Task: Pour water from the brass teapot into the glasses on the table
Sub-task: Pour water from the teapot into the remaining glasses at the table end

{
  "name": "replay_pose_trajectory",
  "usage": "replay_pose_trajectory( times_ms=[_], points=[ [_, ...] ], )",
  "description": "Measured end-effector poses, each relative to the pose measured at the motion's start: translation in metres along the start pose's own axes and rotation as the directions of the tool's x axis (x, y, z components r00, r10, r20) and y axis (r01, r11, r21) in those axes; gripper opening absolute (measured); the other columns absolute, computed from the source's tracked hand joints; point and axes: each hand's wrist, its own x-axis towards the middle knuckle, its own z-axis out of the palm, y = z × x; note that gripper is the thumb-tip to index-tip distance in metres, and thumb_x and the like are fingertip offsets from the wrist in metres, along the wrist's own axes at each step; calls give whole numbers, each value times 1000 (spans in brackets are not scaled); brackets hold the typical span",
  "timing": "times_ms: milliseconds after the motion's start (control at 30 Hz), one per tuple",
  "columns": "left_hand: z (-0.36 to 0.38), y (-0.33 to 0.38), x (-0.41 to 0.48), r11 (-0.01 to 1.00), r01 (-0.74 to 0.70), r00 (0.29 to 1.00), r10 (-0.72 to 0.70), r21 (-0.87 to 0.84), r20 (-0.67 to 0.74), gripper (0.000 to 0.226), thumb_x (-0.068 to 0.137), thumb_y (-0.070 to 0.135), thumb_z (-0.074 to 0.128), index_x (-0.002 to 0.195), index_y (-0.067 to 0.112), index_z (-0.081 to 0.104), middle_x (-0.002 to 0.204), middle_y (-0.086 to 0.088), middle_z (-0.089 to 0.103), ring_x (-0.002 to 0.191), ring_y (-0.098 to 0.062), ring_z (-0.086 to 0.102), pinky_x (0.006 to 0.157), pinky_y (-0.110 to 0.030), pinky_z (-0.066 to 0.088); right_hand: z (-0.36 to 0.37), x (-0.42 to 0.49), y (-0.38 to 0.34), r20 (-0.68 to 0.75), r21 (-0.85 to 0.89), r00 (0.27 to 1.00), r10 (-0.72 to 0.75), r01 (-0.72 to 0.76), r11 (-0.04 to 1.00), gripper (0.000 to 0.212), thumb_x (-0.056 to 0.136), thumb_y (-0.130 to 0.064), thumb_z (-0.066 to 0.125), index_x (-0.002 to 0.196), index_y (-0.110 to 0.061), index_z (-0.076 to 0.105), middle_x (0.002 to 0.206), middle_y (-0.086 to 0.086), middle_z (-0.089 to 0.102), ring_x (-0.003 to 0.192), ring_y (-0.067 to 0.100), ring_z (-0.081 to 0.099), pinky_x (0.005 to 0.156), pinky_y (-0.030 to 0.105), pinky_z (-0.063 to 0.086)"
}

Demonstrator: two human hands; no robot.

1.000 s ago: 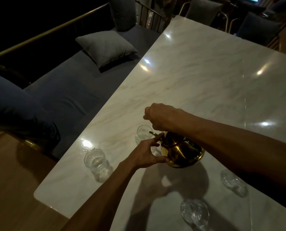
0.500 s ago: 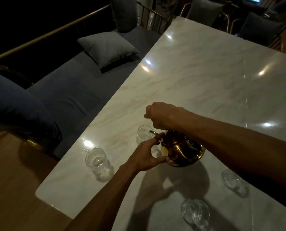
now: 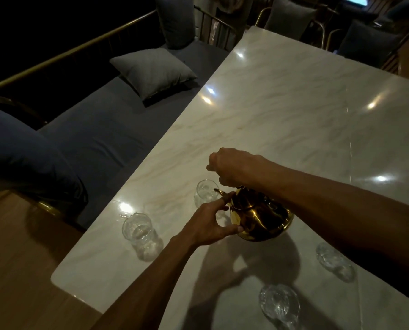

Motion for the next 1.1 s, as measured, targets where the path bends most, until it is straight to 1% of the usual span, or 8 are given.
replay_pose_trajectory(
  times_ms=[167, 300, 467, 567, 700, 867, 967, 1100],
  points=[
    [0, 1, 0, 1000, 8, 1000, -8, 2, 7, 93, 79, 51, 78, 154, 36, 27, 145, 3, 56, 127, -12, 57, 104, -40, 49, 3, 2, 3, 0, -5, 1000, -7, 7, 1000, 43, 91, -13, 57, 133, -10, 50, 125, 9, 57, 104, 25, 61, 83, 32, 52],
    [-1, 3, 1, 1000, 8, 1000, -8, 11, 12, 93, 78, 51, 78, 154, 36, 28, 146, 3, 55, 127, -12, 57, 103, -40, 49, 4, 2, 5, -14, -16, 1000, -7, 7, 1000, 44, 91, -13, 57, 133, -10, 49, 125, 9, 57, 104, 24, 61, 81, 31, 52],
    [-2, 5, 0, 999, 9, 1000, -10, 30, 18, 92, 79, 52, 77, 155, 35, 27, 146, 3, 55, 127, -12, 57, 104, -41, 49, 5, 2, 6, -14, -32, 1000, -16, 15, 999, 46, 89, -14, 59, 134, -11, 49, 128, 8, 56, 106, 24, 60, 85, 33, 53],
    [-3, 6, -1, 999, 14, 1000, -15, 43, 22, 92, 80, 53, 76, 155, 36, 26, 147, 4, 54, 127, -12, 57, 105, -41, 49, 6, 2, 5, -20, -36, 1000, -16, 15, 999, 45, 89, -13, 60, 133, -10, 50, 126, 9, 58, 104, 24, 61, 84, 31, 53],
    [-2, 6, -3, 999, 5, 1000, -6, 49, 17, 91, 80, 52, 76, 155, 34, 27, 148, 3, 53, 127, -13, 57, 104, -42, 49, 6, 2, 5, -22, -34, 1000, -18, 17, 999, 45, 88, -12, 61, 132, -10, 51, 124, 9, 59, 102, 24, 62, 85, 34, 54],
    [-2, 8, -5, 999, 8, 1000, -9, 53, 19, 92, 80, 51, 77, 155, 35, 26, 148, 2, 53, 127, -12, 57, 105, -42, 49, 7, -1, 5, -18, -32, 1000, -20, 19, 999, 46, 88, -13, 61, 133, -11, 50, 125, 8, 59, 102, 23, 62, 84, 32, 54],
    [-2, 10, -6, 999, 11, 999, -13, 52, 32, 93, 81, 50, 77, 156, 34, 25, 151, 2, 50, 129, -13, 56, 106, -44, 48, 7, -3, 7, -25, -19, 1000, -3, 3, 1000, 46, 88, -12, 61, 133, -10, 50, 125, 9, 58, 103, 24, 62, 83, 32, 53],
    [-1, 11, -5, 998, 21, 996, -27, 67, 80, 92, 84, 49, 74, 157, 33, 19, 155, 1, 44, 135, -16, 51, 109, -46, 44, 11, -4, 10, -30, -27, 1000, 7, -8, 1000, 47, 87, -13, 60, 133, -12, 51, 126, 8, 57, 105, 24, 60, 86, 35, 53]
  ],
)
